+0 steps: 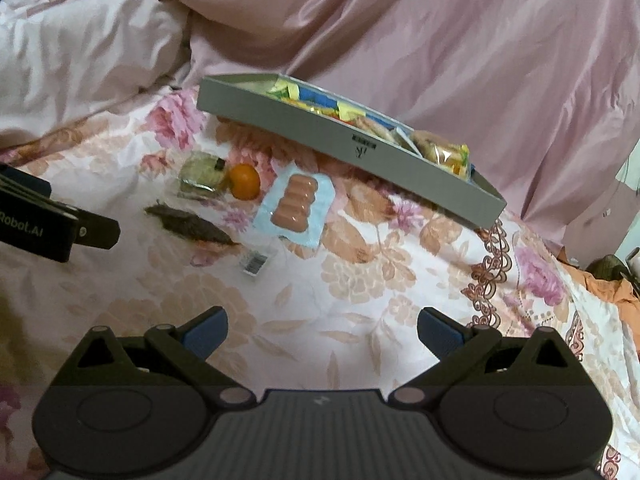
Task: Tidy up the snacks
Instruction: 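Withdraw both tools from the tray toward the remaining loose snacks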
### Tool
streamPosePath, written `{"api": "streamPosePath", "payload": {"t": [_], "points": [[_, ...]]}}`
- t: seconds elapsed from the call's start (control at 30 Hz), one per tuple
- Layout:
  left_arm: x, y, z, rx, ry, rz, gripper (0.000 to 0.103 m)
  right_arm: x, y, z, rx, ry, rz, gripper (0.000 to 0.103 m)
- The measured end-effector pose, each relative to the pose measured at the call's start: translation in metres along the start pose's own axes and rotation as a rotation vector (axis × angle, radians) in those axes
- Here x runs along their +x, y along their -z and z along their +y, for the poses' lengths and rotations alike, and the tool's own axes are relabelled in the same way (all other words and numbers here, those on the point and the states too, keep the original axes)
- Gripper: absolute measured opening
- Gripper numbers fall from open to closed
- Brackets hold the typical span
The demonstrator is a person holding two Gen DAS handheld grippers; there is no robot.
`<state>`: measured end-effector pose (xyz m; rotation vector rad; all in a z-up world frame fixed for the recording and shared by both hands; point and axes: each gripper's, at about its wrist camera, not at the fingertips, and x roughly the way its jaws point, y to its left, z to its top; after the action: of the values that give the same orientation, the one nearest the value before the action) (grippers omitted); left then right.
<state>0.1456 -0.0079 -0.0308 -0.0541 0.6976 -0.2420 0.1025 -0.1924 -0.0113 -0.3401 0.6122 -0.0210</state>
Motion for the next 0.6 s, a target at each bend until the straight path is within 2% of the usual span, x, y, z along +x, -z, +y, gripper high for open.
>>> {"api": "streamPosePath", "payload": {"t": [0.17,0.47,0.53,0.6], "points": [[0.016,-0.005,0.002,-0.001,0.020,0.039,0.102,0.010,0.001,0.000,0.001,0.022,0.020,0.103],[0.039,-0.021,-0.002,0.085,0.093,0.074,0.102,0.027,0.003,0.004,-0.041,0.048,0.081,0.103],[0.045,-0.026,-0.007,0.140,0.124,0.087,0.102,0.028,0.003,0.004,-0.044,0.051,0.080,0.103],[0.051,-0.031,-0.010,0.196,0.193,0.095,0.102,0.029,0.003,0.003,-0.047,0.052,0.080,0.103]]}}
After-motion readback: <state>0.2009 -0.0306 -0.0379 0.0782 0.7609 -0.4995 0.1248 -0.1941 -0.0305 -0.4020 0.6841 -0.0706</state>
